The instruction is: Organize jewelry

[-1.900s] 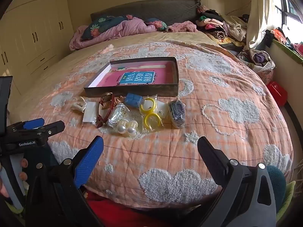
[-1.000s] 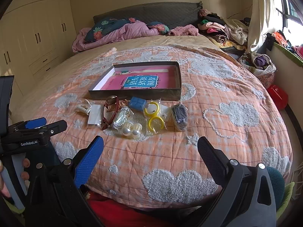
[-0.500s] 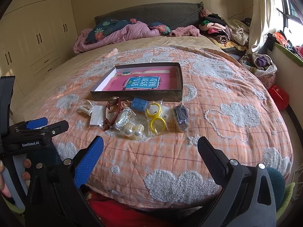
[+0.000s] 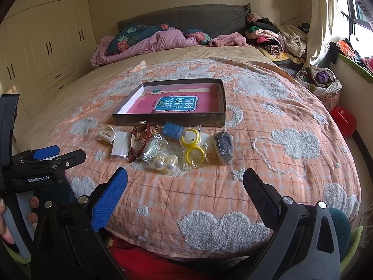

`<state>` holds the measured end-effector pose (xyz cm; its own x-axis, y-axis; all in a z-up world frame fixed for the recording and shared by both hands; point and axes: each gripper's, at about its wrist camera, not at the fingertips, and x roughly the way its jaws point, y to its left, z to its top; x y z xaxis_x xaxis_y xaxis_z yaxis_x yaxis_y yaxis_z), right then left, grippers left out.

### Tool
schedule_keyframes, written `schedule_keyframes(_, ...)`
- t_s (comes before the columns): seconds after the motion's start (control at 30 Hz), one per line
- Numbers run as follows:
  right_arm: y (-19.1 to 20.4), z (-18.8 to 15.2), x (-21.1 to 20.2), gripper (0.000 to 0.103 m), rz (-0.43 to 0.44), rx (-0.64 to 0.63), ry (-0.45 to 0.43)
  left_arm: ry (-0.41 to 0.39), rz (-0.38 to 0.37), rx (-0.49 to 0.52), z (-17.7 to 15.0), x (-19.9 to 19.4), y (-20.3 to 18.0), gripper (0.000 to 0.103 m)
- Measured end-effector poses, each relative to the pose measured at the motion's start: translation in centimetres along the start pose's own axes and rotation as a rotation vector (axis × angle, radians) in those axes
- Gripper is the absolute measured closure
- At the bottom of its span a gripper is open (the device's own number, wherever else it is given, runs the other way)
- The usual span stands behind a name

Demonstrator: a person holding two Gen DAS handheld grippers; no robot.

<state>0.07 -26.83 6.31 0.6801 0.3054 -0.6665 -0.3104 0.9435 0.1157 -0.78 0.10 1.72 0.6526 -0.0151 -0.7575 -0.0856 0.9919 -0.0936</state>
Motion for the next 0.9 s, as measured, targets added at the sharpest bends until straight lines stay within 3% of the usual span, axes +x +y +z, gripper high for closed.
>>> schedule_keyframes(0.43,0.4,0.7,0.8,0.004,0.015,-0.021,-0.005,0.002,0.004,-0.014,0.6,0.6,0.5,0.008)
schedule_keyframes(0.9,-1.6,2.8,3.3,0.004,-0.002,-0.008,0.001,0.048,0.051,-0.098,1.8,3.6,4.3,0.008)
